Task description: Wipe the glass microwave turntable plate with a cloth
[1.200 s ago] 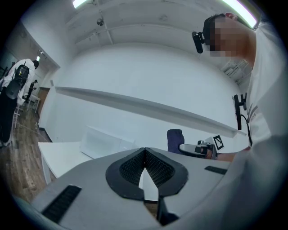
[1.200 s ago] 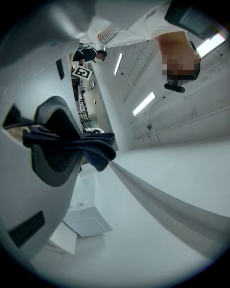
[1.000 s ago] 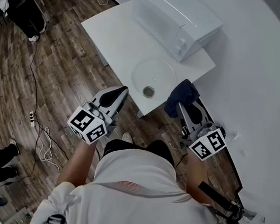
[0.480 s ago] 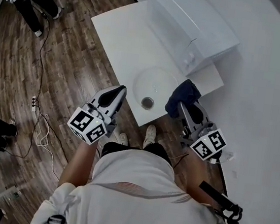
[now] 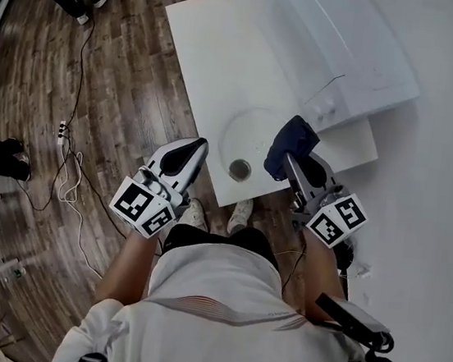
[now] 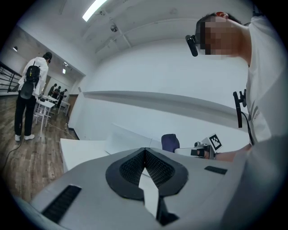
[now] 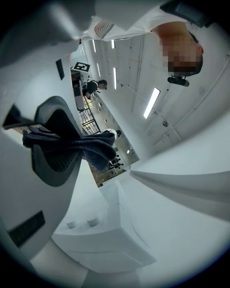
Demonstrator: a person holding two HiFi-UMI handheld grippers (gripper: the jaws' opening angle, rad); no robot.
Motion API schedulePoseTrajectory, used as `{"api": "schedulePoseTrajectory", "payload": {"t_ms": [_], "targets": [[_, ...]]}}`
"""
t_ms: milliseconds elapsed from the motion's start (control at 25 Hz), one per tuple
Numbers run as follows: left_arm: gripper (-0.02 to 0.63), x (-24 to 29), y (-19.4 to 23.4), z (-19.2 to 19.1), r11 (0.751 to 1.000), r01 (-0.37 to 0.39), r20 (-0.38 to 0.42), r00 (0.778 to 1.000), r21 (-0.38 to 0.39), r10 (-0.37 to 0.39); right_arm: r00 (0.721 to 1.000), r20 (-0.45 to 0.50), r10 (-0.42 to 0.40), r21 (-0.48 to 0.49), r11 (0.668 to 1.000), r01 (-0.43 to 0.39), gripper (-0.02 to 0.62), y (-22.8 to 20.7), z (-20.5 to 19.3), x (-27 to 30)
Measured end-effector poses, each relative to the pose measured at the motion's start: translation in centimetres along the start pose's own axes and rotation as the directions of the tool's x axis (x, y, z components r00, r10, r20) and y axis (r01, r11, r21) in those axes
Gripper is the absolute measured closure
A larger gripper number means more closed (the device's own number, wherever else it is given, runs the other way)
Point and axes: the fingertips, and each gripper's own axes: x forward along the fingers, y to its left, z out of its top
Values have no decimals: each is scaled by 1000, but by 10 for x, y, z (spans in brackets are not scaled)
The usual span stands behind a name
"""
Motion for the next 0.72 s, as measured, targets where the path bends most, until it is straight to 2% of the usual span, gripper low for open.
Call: {"api": "schedulePoseTrajectory", "payload": {"t_ms": [240, 440, 560, 720], "targets": [[595, -9, 26, -18, 999, -40, 6, 999, -11, 40, 995, -92, 50, 44, 998, -46, 535, -12, -43, 45], [595, -17, 41, -23, 998, -59, 3, 998, -16, 59, 973, -216, 77, 112, 992, -54, 535, -17, -86, 93], [595, -24, 50, -33, 996, -85, -8, 996, -34, 85, 947, -303, 104, 148, 987, -61, 535, -20, -120, 123], [595, -36, 61, -47, 990, -123, -21, 992, -64, 121, 897, -426, 120, 188, 981, -42, 535, -26, -163, 153]]}}
